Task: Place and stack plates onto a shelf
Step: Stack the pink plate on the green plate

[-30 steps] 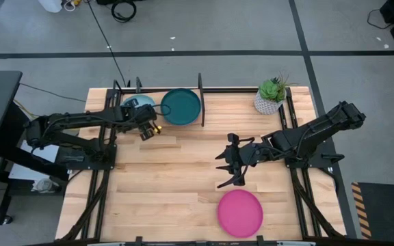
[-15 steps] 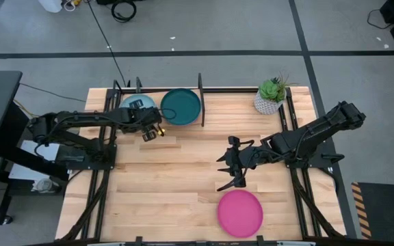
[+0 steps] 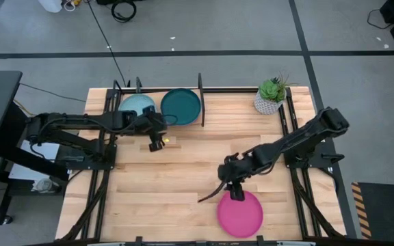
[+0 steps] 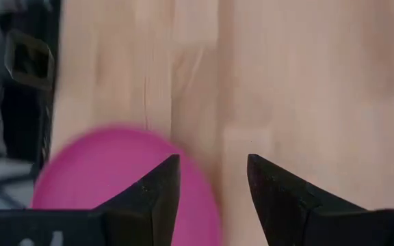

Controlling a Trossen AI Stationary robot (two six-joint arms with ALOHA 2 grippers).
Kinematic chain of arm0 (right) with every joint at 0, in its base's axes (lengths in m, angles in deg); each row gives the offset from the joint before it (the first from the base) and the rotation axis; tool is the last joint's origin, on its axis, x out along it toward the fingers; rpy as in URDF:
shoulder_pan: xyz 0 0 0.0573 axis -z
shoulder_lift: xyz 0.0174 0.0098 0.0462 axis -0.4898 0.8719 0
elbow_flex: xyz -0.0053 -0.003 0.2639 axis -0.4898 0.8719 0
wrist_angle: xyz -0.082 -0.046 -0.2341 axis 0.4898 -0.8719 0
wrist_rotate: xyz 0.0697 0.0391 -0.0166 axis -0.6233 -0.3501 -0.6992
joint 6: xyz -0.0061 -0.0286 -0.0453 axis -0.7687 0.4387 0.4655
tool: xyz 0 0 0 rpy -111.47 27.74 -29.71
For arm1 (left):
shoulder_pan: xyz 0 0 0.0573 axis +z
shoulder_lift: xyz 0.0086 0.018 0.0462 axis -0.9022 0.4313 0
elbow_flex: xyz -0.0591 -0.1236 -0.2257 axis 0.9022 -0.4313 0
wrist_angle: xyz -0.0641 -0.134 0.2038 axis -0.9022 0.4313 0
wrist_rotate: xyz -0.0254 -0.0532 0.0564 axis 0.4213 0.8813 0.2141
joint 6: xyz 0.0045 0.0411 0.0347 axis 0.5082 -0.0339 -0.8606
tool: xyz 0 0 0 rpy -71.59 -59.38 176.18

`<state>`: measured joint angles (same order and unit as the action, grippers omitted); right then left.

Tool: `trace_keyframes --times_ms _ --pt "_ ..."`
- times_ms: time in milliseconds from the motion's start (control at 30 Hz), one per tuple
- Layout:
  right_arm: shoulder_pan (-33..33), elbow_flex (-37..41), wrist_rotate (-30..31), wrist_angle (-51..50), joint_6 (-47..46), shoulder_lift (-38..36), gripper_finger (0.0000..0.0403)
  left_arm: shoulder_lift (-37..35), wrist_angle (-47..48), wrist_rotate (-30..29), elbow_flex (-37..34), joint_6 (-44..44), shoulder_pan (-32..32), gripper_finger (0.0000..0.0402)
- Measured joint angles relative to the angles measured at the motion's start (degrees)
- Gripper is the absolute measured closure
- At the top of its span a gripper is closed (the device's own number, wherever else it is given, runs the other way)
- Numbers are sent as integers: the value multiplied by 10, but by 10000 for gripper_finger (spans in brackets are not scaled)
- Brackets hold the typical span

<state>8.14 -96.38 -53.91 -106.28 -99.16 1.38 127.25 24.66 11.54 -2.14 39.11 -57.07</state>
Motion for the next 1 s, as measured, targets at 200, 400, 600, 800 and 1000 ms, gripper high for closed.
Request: trace_keyframes --times_ms 200,400,600,800,1000 --pt "-9 0 -28 -41 -6 65 226 0 -1 0 0 0 -33 230" --pt "-7 0 -40 -72 -9 85 233 0 0 0 0 3 -44 230" --pt "-16 -1 -50 -71 -3 104 253 0 12 0 0 4 -56 230" --pt "-16 -1 -79 -86 -3 127 301 0 4 0 0 -31 -89 230" --pt "2 -1 -118 -92 40 120 387 0 -44 0 19 -137 -166 230"
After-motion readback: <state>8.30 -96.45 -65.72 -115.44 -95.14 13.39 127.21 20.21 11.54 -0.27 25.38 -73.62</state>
